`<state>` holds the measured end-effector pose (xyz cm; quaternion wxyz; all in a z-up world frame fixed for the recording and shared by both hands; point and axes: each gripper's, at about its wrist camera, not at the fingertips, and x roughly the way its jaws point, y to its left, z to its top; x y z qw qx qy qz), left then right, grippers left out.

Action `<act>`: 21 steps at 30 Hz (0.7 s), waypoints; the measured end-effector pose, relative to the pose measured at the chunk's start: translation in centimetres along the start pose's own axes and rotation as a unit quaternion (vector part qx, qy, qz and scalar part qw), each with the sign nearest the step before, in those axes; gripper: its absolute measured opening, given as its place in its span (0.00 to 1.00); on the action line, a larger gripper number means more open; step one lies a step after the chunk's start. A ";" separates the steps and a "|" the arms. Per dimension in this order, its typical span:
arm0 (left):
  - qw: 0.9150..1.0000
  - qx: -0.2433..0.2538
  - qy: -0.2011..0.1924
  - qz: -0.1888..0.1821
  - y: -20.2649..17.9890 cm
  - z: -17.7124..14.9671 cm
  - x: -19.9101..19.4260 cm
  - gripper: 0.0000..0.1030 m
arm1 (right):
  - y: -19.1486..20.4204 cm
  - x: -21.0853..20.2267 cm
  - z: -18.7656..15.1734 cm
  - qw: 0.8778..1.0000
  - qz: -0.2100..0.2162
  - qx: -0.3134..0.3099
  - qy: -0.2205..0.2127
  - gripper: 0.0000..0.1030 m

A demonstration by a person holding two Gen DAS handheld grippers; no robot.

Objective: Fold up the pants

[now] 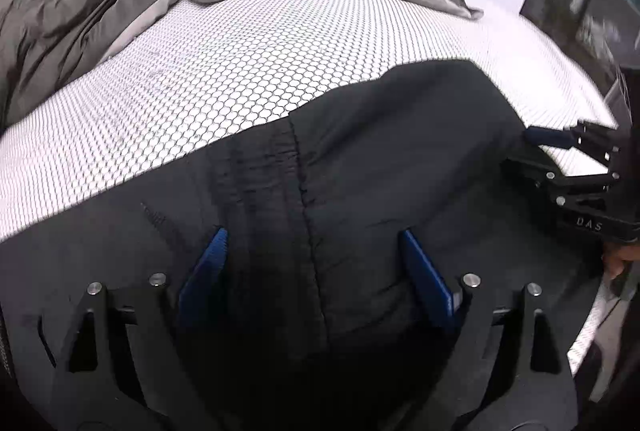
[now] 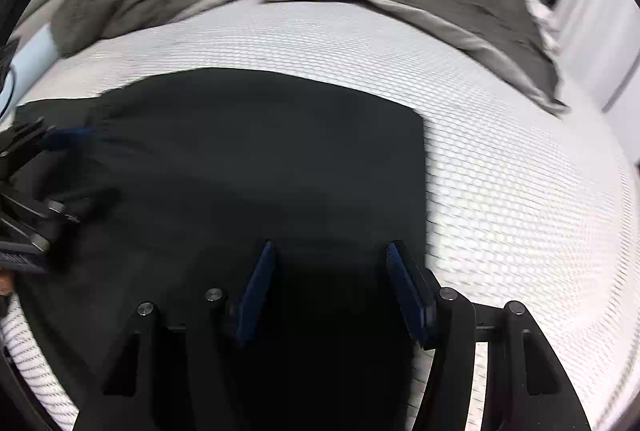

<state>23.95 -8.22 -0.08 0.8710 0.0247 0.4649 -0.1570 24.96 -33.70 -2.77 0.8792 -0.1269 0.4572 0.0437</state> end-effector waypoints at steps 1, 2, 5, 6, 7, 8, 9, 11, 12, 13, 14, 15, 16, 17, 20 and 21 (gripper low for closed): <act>1.000 0.002 -0.007 0.005 0.0 0.1 -0.6 0.81 | -0.4 -0.4 0.0 1.000 0.003 0.007 -0.004 0.57; 1.000 0.008 -0.024 0.012 -0.4 0.5 -1.5 0.80 | -0.5 -1.2 0.3 1.000 0.017 0.014 -0.016 0.57; 0.999 0.005 -0.053 0.004 -0.5 2.6 -2.4 0.80 | 0.5 -2.1 1.9 0.998 0.051 0.015 -0.045 0.57; 0.999 0.005 -0.051 0.007 -0.7 3.2 -2.0 0.80 | 1.1 -1.9 2.9 0.996 0.072 0.016 -0.046 0.57; 0.999 0.006 -0.043 0.009 -0.9 3.9 -1.4 0.80 | 1.3 -1.3 3.3 0.995 0.083 0.019 -0.043 0.57; 0.999 0.013 -0.031 0.010 -1.0 4.6 -0.5 0.80 | 1.8 -0.4 4.4 0.994 0.101 0.025 -0.038 0.57; 0.999 0.023 -0.010 0.022 -0.9 5.1 0.9 0.79 | 1.9 0.4 5.0 0.993 0.113 0.029 -0.032 0.57; 0.998 0.027 0.039 0.038 -0.1 4.8 3.4 0.77 | 2.1 3.2 5.8 0.992 0.119 0.036 0.005 0.57; 0.999 0.013 0.035 0.021 0.5 4.5 3.5 0.78 | 2.0 4.3 5.8 0.994 0.101 0.031 0.015 0.57; 1.000 -0.004 0.026 0.001 1.5 3.9 3.2 0.79 | 2.3 4.6 5.7 0.996 0.078 0.025 0.015 0.57; 1.000 -0.016 0.020 -0.008 2.3 3.4 2.8 0.80 | 1.9 4.5 5.4 0.998 0.065 0.021 0.009 0.57; 0.999 -0.029 0.011 -0.009 3.1 2.7 2.1 0.81 | 1.4 4.2 5.2 0.998 0.052 0.020 0.007 0.57; 0.999 -0.038 0.003 -0.009 3.7 2.1 1.3 0.81 | 1.0 4.0 5.0 0.999 0.037 0.020 0.005 0.57; 0.999 -0.047 -0.003 -0.015 4.2 1.4 0.2 0.81 | 0.2 3.5 4.7 1.000 0.015 0.024 0.002 0.57; 0.998 -0.054 -0.033 0.014 4.8 -1.1 -3.8 0.81 | -1.5 1.1 3.0 0.998 0.018 0.049 -0.016 0.58; 0.997 -0.057 -0.042 0.020 5.3 -1.7 -4.8 0.81 | -1.4 0.3 2.5 0.998 0.030 0.052 -0.022 0.59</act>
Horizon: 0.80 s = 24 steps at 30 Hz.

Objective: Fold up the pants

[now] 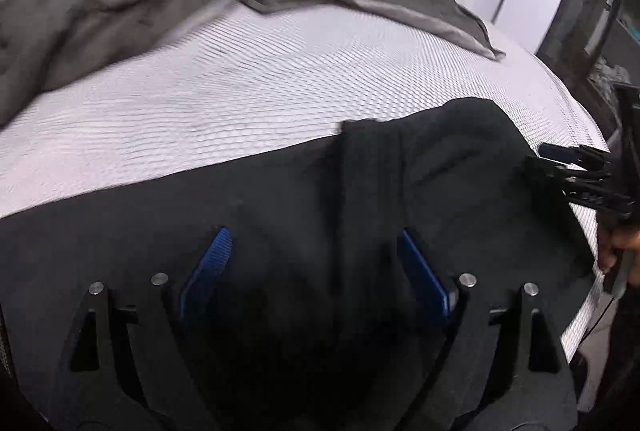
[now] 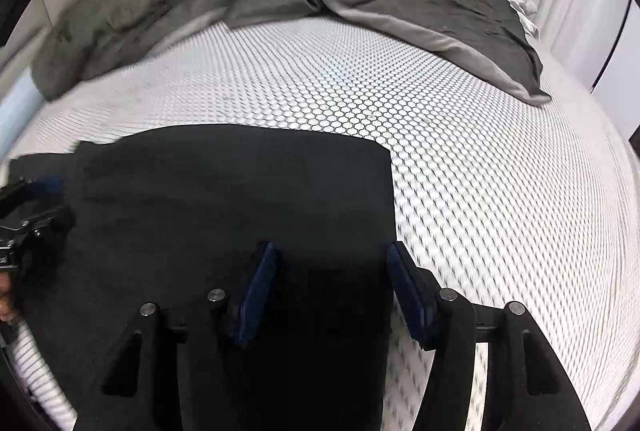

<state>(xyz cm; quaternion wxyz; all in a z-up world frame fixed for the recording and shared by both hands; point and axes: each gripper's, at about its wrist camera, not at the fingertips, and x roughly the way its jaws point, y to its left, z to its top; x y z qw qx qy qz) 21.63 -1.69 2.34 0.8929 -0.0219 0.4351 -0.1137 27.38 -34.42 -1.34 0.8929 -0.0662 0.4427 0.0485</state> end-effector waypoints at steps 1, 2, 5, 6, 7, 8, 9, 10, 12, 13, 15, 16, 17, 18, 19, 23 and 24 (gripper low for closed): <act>1.000 -0.013 -0.013 0.009 0.8 -0.9 -1.5 0.82 | 0.2 -1.0 -0.7 1.000 0.019 0.001 -0.008 0.64; 0.999 -0.036 -0.024 0.014 1.6 -1.8 -2.8 0.83 | 0.6 -1.9 -1.4 0.999 0.030 0.003 -0.017 0.68; 0.996 -0.081 -0.029 0.023 3.2 -4.8 -5.2 0.87 | 2.5 -3.2 -3.2 0.997 0.062 0.009 -0.040 0.80; 0.996 -0.079 -0.025 0.023 3.2 -5.3 -5.3 0.87 | 3.3 -3.5 -3.9 0.996 0.075 0.003 -0.041 0.80; 0.996 -0.078 -0.023 0.023 2.9 -5.8 -5.2 0.87 | 4.6 -3.4 -4.7 0.996 0.086 -0.012 -0.036 0.80; 0.997 -0.075 -0.019 0.020 2.7 -6.1 -5.1 0.87 | 5.8 -3.4 -6.1 0.995 0.087 -0.030 -0.030 0.80; 0.998 -0.065 -0.011 0.015 2.0 -6.4 -4.7 0.87 | 6.6 -2.9 -6.6 0.995 0.080 -0.046 -0.023 0.80; 0.999 -0.050 -0.003 0.018 1.3 -6.8 -4.4 0.87 | 7.3 -2.3 -7.3 0.996 0.063 -0.064 -0.015 0.80; 0.998 -0.008 0.008 0.058 -0.2 -8.2 -4.0 0.87 | 7.5 -2.2 -8.3 0.996 0.028 -0.084 -0.018 0.81; 0.997 0.000 0.012 0.079 -0.5 -8.5 -4.0 0.87 | 7.0 -2.5 -8.6 0.996 0.016 -0.081 -0.020 0.81; 0.995 -0.018 0.017 0.093 0.4 -9.3 -4.5 0.87 | 5.1 -3.3 -9.3 0.997 -0.018 -0.066 -0.019 0.81; 0.995 -0.035 0.014 0.097 1.2 -9.8 -5.2 0.87 | 4.4 -3.6 -9.4 0.998 -0.029 -0.059 -0.018 0.82; 0.994 -0.044 0.008 0.101 1.8 -10.3 -5.8 0.87 | 3.4 -4.2 -9.7 0.997 -0.051 -0.050 -0.020 0.83; 0.991 -0.056 -0.001 0.118 2.9 -11.1 -7.0 0.87 | 2.5 -4.5 -9.8 0.996 -0.070 -0.044 -0.022 0.83; 0.988 -0.065 -0.009 0.137 3.8 -11.8 -8.1 0.87 | 1.8 -5.3 -10.2 0.996 -0.082 -0.037 -0.026 0.84; 0.973 -0.165 -0.044 0.156 9.3 -14.2 -12.5 0.87 | -0.6 -7.7 -11.1 0.997 -0.043 0.009 -0.057 0.87; 0.968 -0.195 -0.047 0.149 11.0 -14.5 -12.8 0.87 | -0.9 -8.1 -11.2 0.997 -0.032 0.019 -0.062 0.87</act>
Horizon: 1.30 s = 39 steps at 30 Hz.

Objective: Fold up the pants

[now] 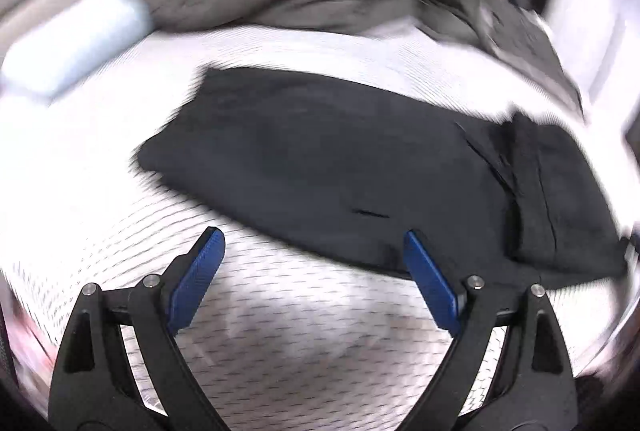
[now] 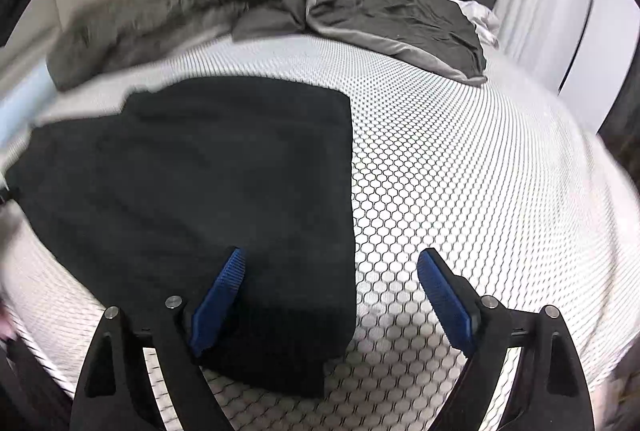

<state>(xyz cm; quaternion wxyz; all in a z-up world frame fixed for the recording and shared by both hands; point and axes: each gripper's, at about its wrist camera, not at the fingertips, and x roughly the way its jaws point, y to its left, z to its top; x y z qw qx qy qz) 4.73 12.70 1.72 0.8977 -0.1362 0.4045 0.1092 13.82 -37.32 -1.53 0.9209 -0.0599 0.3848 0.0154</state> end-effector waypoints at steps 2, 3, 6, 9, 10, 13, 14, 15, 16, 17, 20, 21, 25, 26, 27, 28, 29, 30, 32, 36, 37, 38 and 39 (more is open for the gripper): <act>0.997 -0.073 0.021 -0.034 3.1 0.8 1.4 0.85 | -0.3 -0.7 -0.2 1.000 0.012 0.016 -0.010 0.88; 0.992 -0.105 0.032 -0.055 4.3 1.2 2.3 0.78 | -0.3 -1.0 -0.2 1.000 0.018 0.018 -0.017 0.88; 0.976 -0.186 0.049 -0.101 7.1 2.3 5.2 0.58 | 0.6 -1.8 -0.5 0.999 0.041 0.017 -0.032 0.88; 0.967 -0.227 0.053 -0.105 8.5 3.9 7.2 0.10 | 1.1 -1.8 -0.9 0.998 0.053 0.014 -0.031 0.88; 0.969 -0.217 0.046 -0.105 8.1 4.5 7.2 0.05 | 1.1 -1.6 -1.0 0.998 0.056 0.015 -0.029 0.88; 0.993 -0.107 -0.006 -0.049 4.1 6.3 4.4 0.02 | 0.5 -0.7 -1.2 0.998 0.057 0.024 -0.024 0.88; 0.996 -0.079 -0.023 -0.044 2.5 7.0 3.1 0.02 | 0.2 -0.7 -1.3 0.998 0.058 0.027 -0.026 0.88; 0.996 -0.052 -0.044 -0.049 0.4 7.6 1.2 0.02 | 0.0 -0.6 -1.4 0.998 0.058 0.029 -0.027 0.88; 0.996 -0.033 -0.059 -0.057 -1.2 8.3 -0.3 0.02 | -0.2 -0.6 -1.5 0.997 0.060 0.032 -0.027 0.88; 0.995 -0.006 -0.079 -0.067 -3.4 8.9 -2.2 0.02 | -0.4 -0.5 -1.4 0.997 0.061 0.034 -0.028 0.88; 0.986 0.064 -0.119 -0.103 -10.4 9.3 -6.8 0.02 | -1.0 -0.9 -1.2 0.996 0.065 0.042 -0.036 0.88; 0.980 0.091 -0.126 -0.122 -13.4 9.3 -8.1 0.02 | -1.2 -1.3 -1.1 0.996 0.066 0.044 -0.042 0.88; 0.950 0.181 -0.120 -0.226 -25.5 6.8 -10.4 0.03 | -2.5 -3.3 -0.9 0.995 0.065 0.053 -0.061 0.88; 0.941 0.202 -0.105 -0.252 -28.5 5.5 -10.0 0.04 | -3.1 -4.0 -0.9 0.994 0.064 0.058 -0.066 0.88; 0.936 0.214 -0.091 -0.264 -30.6 4.4 -9.4 0.14 | -3.7 -4.4 -0.9 0.994 0.057 0.061 -0.068 0.88; 0.928 0.233 -0.062 -0.284 -33.2 2.6 -8.0 0.40 | -4.1 -4.7 -0.9 0.995 0.050 0.061 -0.067 0.88; 0.923 0.245 -0.029 -0.295 -34.9 1.0 -6.4 0.56 | -4.8 -5.1 -0.9 0.995 0.033 0.062 -0.066 0.88; 0.922 0.252 -0.004 -0.294 -35.8 -0.7 -5.4 0.66 | -5.4 -5.4 -0.9 0.995 0.024 0.065 -0.067 0.88; 0.919 0.263 0.020 -0.291 -35.6 -3.6 -3.9 0.66 | -6.7 -5.8 -1.2 0.995 0.016 0.075 -0.063 0.88; 0.924 0.253 0.026 -0.284 -32.2 -5.7 -4.2 0.69 | -7.7 -5.7 -1.5 0.994 0.038 0.088 -0.057 0.88; 0.929 0.246 0.015 -0.276 -30.9 -5.5 -4.5 0.75 | -7.5 -5.4 -1.4 0.993 0.052 0.091 -0.053 0.88; 0.934 0.239 0.003 -0.264 -29.5 -5.0 -4.9 0.79 | -7.4 -5.1 -1.2 0.992 0.066 0.093 -0.051 0.88; 0.940 0.233 -0.008 -0.251 -28.1 -4.5 -5.0 0.81 | -6.9 -4.7 -0.8 0.990 0.093 0.095 -0.050 0.88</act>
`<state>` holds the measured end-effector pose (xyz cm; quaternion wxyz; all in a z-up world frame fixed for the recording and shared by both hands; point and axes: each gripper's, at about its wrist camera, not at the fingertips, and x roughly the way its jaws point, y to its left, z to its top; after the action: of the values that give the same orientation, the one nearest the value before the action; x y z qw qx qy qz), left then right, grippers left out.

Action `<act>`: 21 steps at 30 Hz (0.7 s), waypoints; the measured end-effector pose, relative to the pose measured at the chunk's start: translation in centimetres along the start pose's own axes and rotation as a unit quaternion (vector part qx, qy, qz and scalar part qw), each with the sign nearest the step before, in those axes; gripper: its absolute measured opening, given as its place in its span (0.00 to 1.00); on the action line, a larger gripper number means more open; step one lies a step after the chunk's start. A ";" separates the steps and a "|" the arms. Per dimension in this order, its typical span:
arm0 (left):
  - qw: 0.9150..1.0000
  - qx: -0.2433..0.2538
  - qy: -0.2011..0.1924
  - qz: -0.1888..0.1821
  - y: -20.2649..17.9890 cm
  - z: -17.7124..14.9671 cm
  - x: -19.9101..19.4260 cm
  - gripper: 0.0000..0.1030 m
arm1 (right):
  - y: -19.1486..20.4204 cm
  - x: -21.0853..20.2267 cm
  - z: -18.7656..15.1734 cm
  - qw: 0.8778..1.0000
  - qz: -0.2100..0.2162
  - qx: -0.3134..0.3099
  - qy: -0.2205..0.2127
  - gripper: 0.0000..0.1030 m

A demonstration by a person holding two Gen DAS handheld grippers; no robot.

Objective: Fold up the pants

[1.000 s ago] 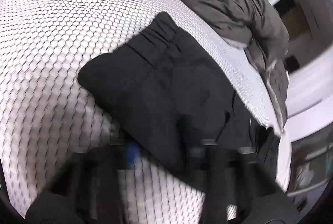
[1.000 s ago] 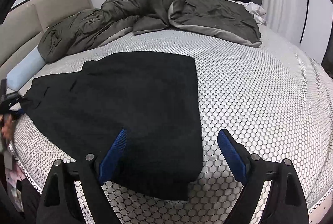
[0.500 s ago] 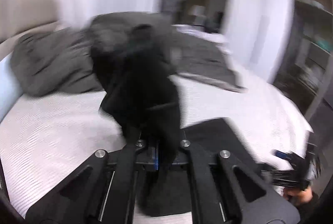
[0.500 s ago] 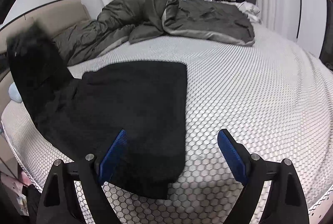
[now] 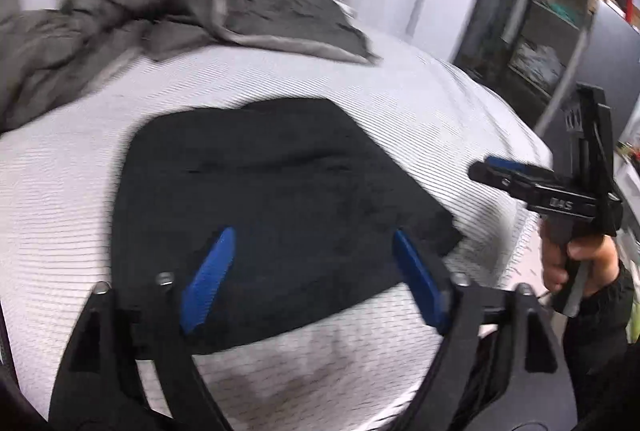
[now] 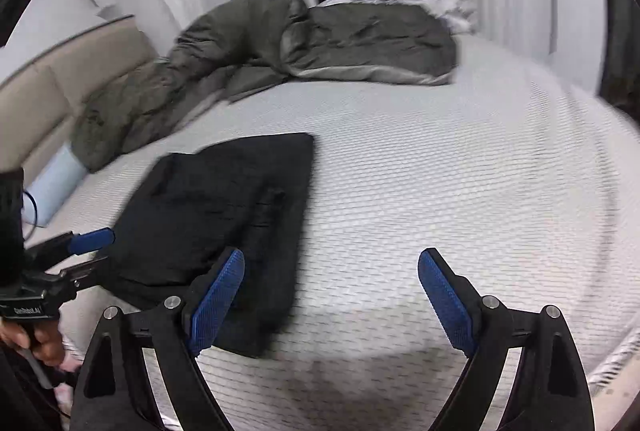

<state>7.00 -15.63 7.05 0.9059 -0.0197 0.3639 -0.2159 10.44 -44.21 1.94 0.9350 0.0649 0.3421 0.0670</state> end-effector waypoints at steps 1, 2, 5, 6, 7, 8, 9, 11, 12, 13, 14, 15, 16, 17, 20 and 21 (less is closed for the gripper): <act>1.000 -0.007 -0.006 0.025 1.3 -0.2 -0.6 0.81 | 0.4 0.5 0.2 1.000 0.024 0.003 0.006 0.87; 0.999 -0.014 -0.004 0.045 2.9 -0.4 -1.0 0.81 | 1.3 1.4 0.5 0.998 0.056 0.006 0.015 0.85; 0.995 -0.036 0.011 0.093 7.5 -0.2 0.0 0.81 | 3.3 3.4 1.0 0.993 0.109 0.010 0.035 0.64; 0.993 -0.043 0.019 0.109 8.7 -0.7 0.1 0.81 | 3.6 4.0 1.2 0.992 0.117 0.016 0.039 0.56; 0.991 -0.048 0.026 0.120 9.5 -1.1 0.4 0.81 | 3.8 4.6 1.4 0.991 0.123 0.028 0.045 0.55; 0.991 -0.051 0.029 0.121 10.3 -1.5 0.6 0.81 | 3.9 5.6 1.6 0.990 0.122 0.039 0.061 0.55; 0.991 -0.054 0.031 0.118 11.5 -1.2 2.0 0.81 | 4.0 6.4 1.7 0.989 0.123 0.046 0.073 0.55; 0.991 -0.058 0.038 0.113 12.2 -1.6 2.9 0.81 | 4.1 7.8 1.6 0.984 0.138 0.060 0.097 0.55; 0.991 -0.056 0.044 0.115 12.2 -1.8 3.4 0.81 | 4.1 8.9 1.5 0.980 0.147 0.066 0.114 0.50; 0.990 -0.055 0.049 0.118 12.5 -2.2 3.6 0.81 | 4.3 9.8 1.3 0.979 0.146 0.065 0.127 0.40; 0.990 -0.055 0.052 0.119 13.2 -2.6 3.5 0.81 | 4.5 10.4 1.4 0.980 0.133 0.058 0.134 0.25; 0.990 -0.056 0.052 0.118 13.3 -2.8 3.6 0.81 | 4.7 10.4 1.5 0.982 0.118 0.053 0.135 0.20; 0.990 -0.060 0.050 0.115 13.5 -2.9 3.6 0.81 | 5.0 10.1 1.7 0.984 0.120 0.044 0.127 0.11; 0.990 -0.063 0.047 0.113 13.7 -3.0 3.3 0.81 | 5.3 9.3 1.9 0.985 0.125 0.032 0.115 0.10; 0.992 -0.058 0.035 0.111 13.0 -2.9 1.9 0.81 | 6.9 4.8 2.4 0.991 0.112 -0.019 0.064 0.09; 0.992 -0.052 0.033 0.108 12.4 -2.8 1.2 0.81 | 7.0 3.8 2.3 0.993 0.101 -0.028 0.057 0.09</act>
<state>10.59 -4.53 1.76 0.9091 -0.0200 0.4045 -0.0977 14.20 -36.84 2.43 0.9040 0.0690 0.3843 0.1740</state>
